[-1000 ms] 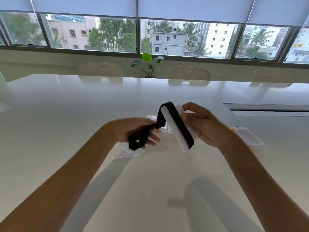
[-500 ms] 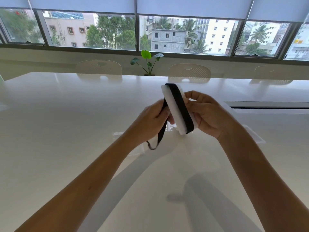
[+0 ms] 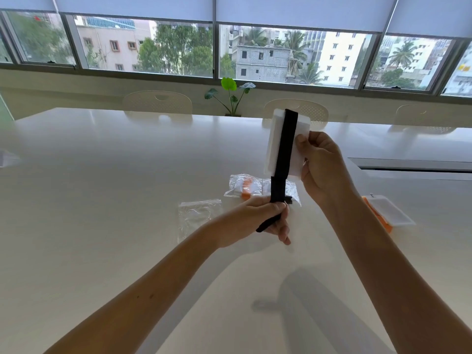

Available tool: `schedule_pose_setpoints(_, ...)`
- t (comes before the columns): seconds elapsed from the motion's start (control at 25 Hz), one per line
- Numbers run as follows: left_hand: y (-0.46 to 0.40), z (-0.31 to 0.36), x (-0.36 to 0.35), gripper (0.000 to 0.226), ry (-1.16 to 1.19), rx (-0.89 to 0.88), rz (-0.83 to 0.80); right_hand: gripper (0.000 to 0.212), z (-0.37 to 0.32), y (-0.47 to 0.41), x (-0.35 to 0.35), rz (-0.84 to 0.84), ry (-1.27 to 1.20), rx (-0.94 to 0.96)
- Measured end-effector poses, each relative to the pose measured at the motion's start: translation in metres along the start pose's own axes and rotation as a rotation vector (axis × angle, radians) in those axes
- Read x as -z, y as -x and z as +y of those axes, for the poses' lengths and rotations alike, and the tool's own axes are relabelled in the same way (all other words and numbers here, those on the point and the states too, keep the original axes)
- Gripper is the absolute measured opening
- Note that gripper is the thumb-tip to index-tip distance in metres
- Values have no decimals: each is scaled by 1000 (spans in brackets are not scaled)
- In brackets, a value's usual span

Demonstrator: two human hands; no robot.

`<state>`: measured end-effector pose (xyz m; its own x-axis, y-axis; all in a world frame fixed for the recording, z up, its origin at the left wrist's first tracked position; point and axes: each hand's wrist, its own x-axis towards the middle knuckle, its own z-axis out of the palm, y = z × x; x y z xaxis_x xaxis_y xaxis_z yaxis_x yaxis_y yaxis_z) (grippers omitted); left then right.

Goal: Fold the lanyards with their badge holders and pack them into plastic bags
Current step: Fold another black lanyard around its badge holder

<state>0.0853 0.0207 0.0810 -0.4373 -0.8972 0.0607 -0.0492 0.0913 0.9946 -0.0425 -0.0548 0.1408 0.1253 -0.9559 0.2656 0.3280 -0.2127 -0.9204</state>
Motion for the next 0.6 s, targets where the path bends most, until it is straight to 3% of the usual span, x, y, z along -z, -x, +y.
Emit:
schedule_pose_setpoints(0.32, 3, -8, 10, 22, 25, 18, -77, 6, 19, -3, -12, 168, 219, 14)
schedule_pose_setpoints(0.48, 5, -14, 10, 18, 79, 52, -72, 30, 30, -9, -11, 158, 213, -98)
schedule_pose_setpoints(0.6, 7, -26, 10, 21, 107, 125, -69, 34, 40, -11, -7, 134, 255, -104)
